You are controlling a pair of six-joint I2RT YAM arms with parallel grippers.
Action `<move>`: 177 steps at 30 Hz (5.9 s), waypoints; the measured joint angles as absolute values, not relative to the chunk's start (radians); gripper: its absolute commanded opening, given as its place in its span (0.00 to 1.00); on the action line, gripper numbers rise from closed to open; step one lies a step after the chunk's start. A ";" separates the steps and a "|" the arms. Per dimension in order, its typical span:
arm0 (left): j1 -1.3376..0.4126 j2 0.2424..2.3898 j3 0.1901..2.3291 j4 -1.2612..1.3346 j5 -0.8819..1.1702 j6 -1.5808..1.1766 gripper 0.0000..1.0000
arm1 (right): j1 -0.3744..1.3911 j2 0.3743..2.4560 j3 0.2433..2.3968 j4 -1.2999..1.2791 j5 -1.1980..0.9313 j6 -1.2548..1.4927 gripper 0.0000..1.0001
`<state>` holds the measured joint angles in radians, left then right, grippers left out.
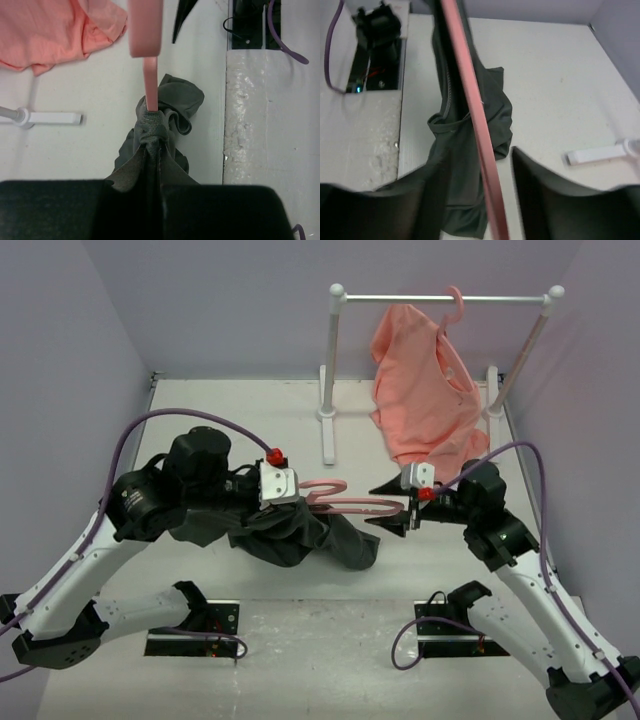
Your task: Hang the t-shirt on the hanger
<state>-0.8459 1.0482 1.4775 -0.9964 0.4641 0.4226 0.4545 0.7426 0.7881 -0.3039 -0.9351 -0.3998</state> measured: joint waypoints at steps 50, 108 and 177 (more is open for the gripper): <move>-0.846 1.051 1.394 -0.741 0.238 0.145 0.00 | 0.980 1.171 0.634 -0.007 0.411 0.954 0.63; -0.845 1.056 1.356 -0.720 0.288 0.140 0.00 | 1.092 1.014 0.647 -0.015 0.318 0.683 0.25; -0.845 1.024 1.348 -0.711 0.313 0.119 0.00 | 1.085 0.980 0.484 0.077 0.319 0.885 0.22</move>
<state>-0.8448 1.0240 1.3476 -0.7106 0.3133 0.1195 1.0854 0.9796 0.4839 0.0772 0.3188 0.8854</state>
